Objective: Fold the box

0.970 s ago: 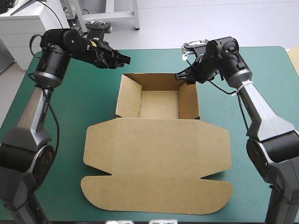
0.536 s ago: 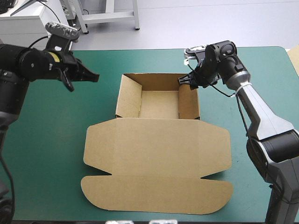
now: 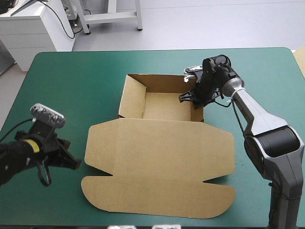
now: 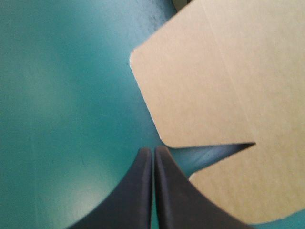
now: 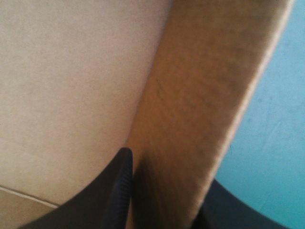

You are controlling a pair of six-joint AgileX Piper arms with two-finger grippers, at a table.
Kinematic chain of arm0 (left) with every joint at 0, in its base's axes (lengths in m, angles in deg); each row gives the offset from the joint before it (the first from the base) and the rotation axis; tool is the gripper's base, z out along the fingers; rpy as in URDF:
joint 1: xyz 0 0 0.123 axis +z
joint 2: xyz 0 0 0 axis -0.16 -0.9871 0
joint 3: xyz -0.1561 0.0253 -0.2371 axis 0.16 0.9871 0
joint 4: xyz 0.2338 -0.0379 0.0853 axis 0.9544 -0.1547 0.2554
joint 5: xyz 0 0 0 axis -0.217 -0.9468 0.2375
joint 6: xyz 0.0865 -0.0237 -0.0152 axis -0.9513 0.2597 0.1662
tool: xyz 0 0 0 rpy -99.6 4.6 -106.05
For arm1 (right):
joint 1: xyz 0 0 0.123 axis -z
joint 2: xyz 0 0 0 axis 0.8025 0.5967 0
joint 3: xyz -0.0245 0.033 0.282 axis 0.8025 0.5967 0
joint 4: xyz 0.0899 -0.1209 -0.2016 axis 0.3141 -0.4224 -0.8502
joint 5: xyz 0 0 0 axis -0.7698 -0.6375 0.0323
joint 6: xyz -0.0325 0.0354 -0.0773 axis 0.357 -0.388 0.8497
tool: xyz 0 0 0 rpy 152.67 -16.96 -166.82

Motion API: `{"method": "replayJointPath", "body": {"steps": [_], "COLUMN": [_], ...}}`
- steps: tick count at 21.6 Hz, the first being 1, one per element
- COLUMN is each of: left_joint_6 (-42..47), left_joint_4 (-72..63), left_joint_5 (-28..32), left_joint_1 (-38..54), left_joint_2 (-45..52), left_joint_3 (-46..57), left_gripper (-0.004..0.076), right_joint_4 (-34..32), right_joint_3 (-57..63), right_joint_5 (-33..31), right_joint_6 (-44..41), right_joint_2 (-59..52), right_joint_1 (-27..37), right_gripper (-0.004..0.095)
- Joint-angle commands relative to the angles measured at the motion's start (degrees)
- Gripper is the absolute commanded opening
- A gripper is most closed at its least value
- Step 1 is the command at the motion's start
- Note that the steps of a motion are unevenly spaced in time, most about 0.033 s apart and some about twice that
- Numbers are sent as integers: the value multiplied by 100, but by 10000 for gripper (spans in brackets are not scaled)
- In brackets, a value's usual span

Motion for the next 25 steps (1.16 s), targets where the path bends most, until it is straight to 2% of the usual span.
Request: {"method": "replayJointPath", "body": {"steps": [1, 2, 3, 7, 10, 13, 20, 22, 25], "left_joint_6": [179, 179, 167, 167, 167, 152, 152, 152, 152], "left_joint_4": [-42, -42, -42, 18, 111, 236, 284, 284, 284], "left_joint_5": [404, 486, 522, 513, 501, 891, 576, 576, 576], "left_joint_1": [-22, -22, -22, -22, -22, -22, -22, -22, -22], "left_joint_2": [767, 1271, 1528, 3066, 3858, 4388, 4508, 4508, 4508], "left_joint_3": [652, 1079, 1296, 2384, 3006, 3079, 3079, 3079, 3079], "left_gripper": [-8, -8, -8, -8, -8, -8, -8, -8, -8], "right_joint_4": [173, 173, 173, 40, -522, -685, -911, -1058, -1153], "right_joint_3": [-125, -125, -125, -125, -125, -125, -125, -125, -125], "right_joint_5": [-70, -70, -70, -16, -48, -72, -72, -72, -72], "right_joint_6": [135, 125, 82, 94, -37, -38, 242, 307, 305], "right_joint_2": [-227, -227, -227, -311, -486, -787, -1048, -1048, -1048], "right_joint_1": [40, 40, 40, 50, 288, 1286, 4015, 4495, 4885], "right_gripper": [141, 22, -21, -15, -15, -16, -15, -15, -8]}}
